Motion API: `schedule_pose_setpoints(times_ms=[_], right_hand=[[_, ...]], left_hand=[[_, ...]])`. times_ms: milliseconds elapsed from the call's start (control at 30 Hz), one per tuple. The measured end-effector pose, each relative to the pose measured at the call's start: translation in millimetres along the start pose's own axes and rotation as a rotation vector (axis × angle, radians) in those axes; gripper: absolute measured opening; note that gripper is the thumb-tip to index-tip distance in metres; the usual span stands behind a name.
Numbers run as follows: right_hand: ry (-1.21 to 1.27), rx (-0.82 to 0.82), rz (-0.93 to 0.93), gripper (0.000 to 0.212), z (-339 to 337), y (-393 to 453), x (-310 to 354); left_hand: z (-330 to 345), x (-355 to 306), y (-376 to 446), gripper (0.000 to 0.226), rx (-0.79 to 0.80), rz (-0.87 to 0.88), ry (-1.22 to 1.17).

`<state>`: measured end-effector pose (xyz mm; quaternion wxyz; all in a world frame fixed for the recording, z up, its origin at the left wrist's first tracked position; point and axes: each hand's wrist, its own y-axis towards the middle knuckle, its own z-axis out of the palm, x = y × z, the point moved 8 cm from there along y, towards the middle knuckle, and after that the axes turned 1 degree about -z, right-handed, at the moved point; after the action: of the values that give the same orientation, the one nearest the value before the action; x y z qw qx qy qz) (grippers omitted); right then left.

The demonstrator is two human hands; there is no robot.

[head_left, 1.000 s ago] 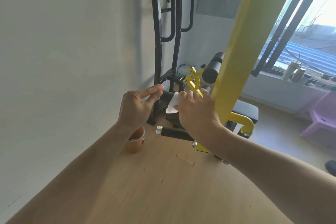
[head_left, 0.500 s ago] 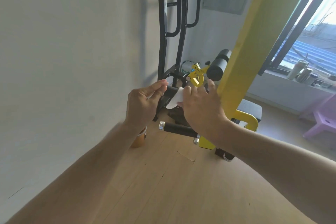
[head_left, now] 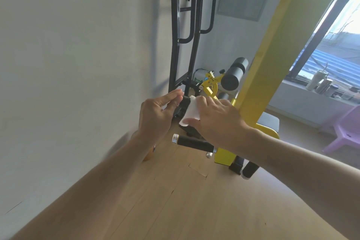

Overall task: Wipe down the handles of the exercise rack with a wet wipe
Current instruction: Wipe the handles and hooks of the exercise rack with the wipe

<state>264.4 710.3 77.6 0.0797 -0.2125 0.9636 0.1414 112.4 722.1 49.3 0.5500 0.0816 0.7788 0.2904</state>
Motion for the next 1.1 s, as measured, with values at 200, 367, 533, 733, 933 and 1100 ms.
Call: schedule_pose_setpoints(times_ms=[200,367,533,733,933,1100], right_hand=[[0.244,-0.116,-0.076,0.043,6.2,23.6,14.2],[-0.23,0.033,0.047,0.037,-4.4,-2.0,-0.2],[-0.068,-0.02,-0.017,0.037,-0.1,13.8,11.3],[-0.118,-0.102,-0.102,0.035,0.3,21.2,21.1],[-0.916,0.261,-0.133,0.05,0.1,-36.2,-15.9],[-0.5,0.15,-0.084,0.046,-2.3,4.9,3.5]], left_hand=[[-5.8,-3.7,-2.2,0.019,-0.009,0.018,0.053],[-7.1,-10.6,-1.7,0.023,-0.025,0.054,0.063],[-2.8,-7.0,-3.3,0.021,-0.018,0.029,0.056],[-7.6,-6.9,-2.3,0.023,-0.038,0.058,0.105],[-3.9,-5.9,0.7,0.029,-0.025,0.057,0.126],[-0.4,-15.5,-1.9,0.025,-0.028,0.031,0.1]])
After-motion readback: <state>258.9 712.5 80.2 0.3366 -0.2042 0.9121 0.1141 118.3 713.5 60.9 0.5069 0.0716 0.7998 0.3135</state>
